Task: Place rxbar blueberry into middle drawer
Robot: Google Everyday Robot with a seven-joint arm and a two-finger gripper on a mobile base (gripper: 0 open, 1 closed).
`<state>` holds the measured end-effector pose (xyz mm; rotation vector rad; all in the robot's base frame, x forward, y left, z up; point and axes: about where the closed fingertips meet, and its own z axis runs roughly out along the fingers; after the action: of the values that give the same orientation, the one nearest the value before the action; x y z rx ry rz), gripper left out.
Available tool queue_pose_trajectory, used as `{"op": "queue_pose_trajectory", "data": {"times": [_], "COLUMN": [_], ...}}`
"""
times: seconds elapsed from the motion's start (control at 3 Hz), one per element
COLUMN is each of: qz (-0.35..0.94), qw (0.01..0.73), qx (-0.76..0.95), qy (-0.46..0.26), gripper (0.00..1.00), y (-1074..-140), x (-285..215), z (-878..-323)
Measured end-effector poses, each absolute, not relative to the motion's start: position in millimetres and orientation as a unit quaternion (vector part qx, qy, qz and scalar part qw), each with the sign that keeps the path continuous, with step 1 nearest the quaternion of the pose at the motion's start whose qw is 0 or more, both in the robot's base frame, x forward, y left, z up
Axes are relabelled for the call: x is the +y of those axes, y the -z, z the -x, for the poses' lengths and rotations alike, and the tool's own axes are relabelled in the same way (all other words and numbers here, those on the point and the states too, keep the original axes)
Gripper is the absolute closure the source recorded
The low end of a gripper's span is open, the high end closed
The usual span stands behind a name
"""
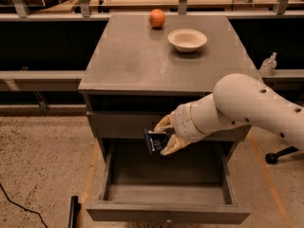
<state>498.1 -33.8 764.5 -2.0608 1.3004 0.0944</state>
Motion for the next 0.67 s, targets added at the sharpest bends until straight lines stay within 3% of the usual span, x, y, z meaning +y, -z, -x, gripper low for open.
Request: {"op": "queue_pose_trajectory", "data": {"times": [0.33,0.67], "qz": [0.793,0.736], "qw": [0.344,0.342], "qx": [0.501,0.583], "qy": [-0.036,-0.034], "gripper": [1.0,1.0], "y": [-765,-721], "x": [-34,-90], "z": [-498,-495]}}
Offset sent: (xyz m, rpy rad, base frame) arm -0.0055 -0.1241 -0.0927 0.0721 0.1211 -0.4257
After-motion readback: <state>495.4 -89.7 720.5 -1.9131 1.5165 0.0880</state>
